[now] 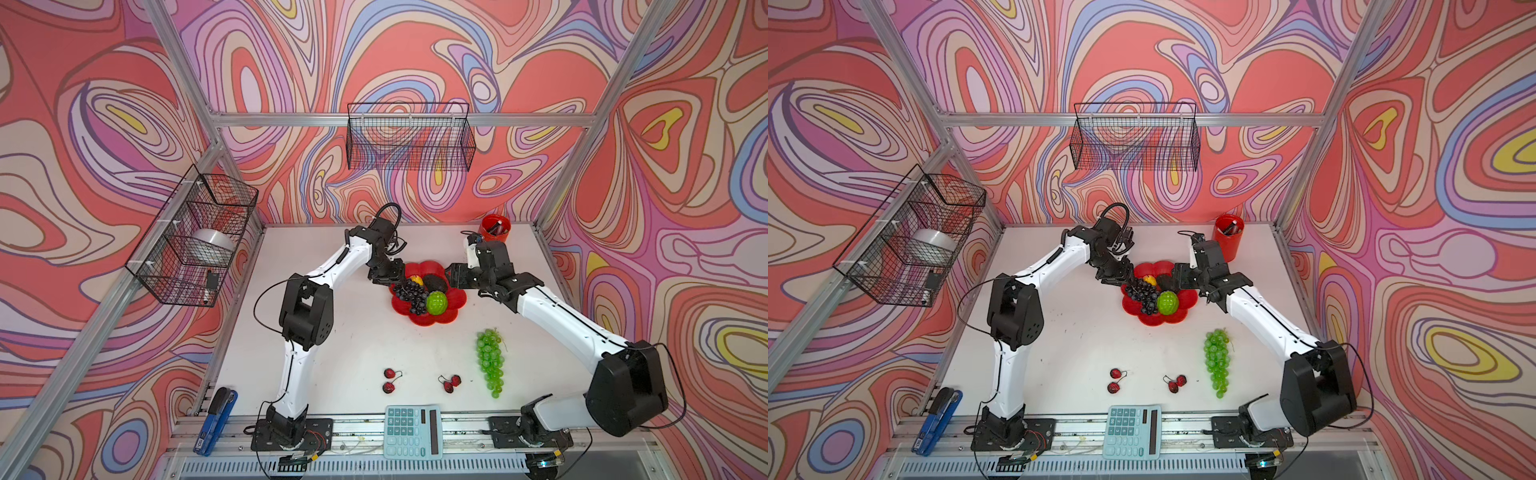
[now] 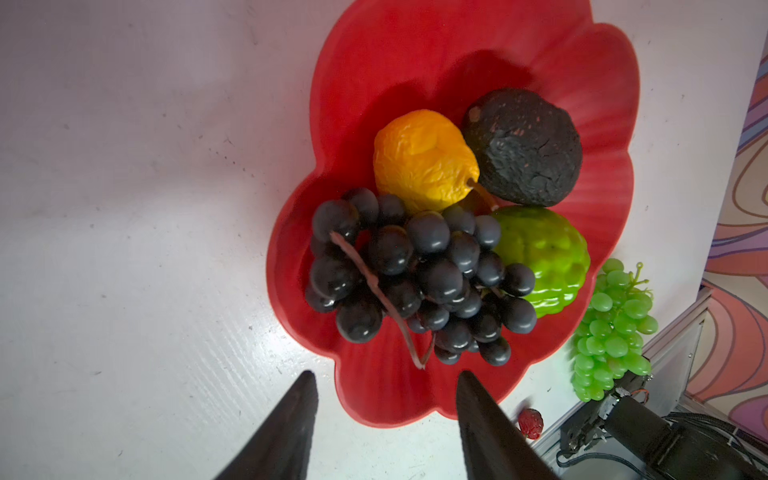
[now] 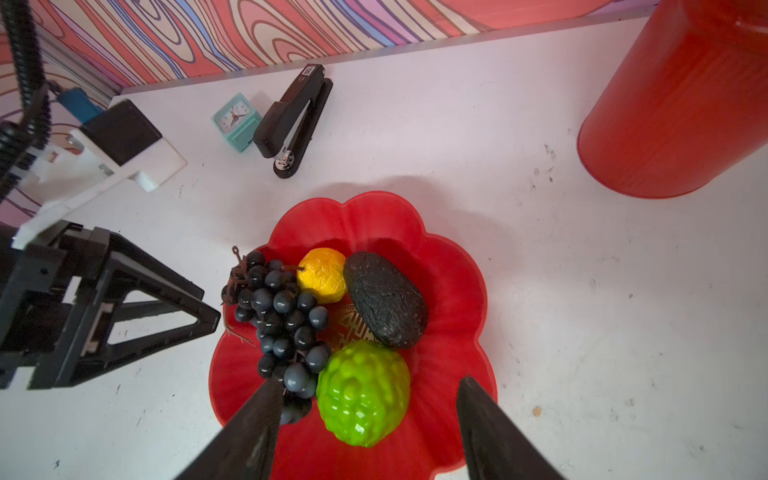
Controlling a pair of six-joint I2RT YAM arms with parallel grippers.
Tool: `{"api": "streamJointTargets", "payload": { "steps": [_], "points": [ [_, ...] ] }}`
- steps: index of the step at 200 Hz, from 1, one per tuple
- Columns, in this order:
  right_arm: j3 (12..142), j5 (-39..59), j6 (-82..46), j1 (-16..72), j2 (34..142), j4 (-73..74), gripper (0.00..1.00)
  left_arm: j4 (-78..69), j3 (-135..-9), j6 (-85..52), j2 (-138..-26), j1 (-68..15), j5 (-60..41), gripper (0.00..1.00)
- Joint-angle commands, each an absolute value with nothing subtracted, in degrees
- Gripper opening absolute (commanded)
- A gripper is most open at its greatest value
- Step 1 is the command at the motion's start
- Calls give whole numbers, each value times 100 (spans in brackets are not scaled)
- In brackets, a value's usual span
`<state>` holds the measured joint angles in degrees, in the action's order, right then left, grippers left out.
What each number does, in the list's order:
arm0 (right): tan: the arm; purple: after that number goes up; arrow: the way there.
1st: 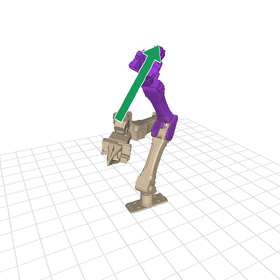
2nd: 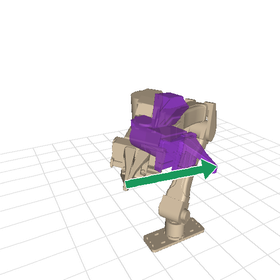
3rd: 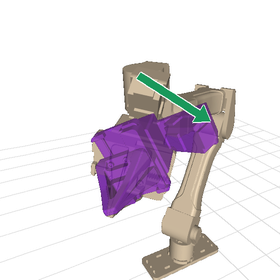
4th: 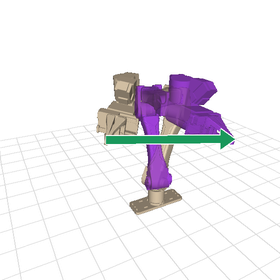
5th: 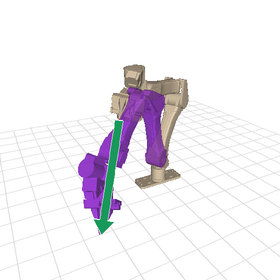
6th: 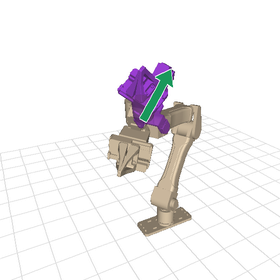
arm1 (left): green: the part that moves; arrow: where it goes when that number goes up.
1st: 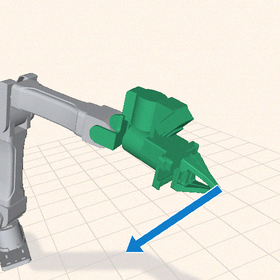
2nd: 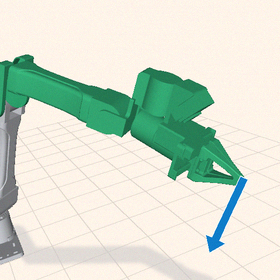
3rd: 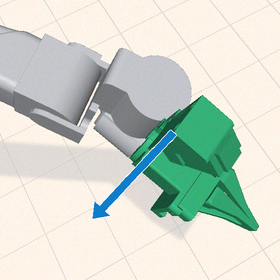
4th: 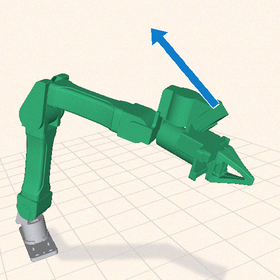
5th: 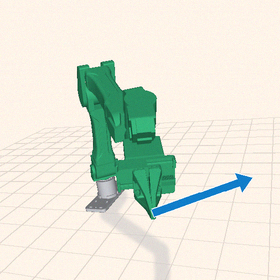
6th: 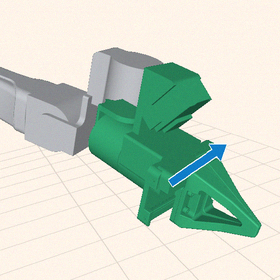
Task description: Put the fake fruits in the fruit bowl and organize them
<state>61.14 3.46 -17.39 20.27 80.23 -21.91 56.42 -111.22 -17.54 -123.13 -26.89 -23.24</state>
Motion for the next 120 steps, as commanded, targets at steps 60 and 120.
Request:
{"api": "streamJointTargets", "payload": {
  "steps": [60, 120],
  "points": [
    [5473, -451, -2614, 1990, 6635, -4383, 71, 4959, -9551, -1807, -10380, -2654, -1982, 59],
    [4652, 667, -3242, 438, 6288, -4622, 77, 4324, -8524, -2065, -9742, -2654, -2478, 59]
  ]
}}
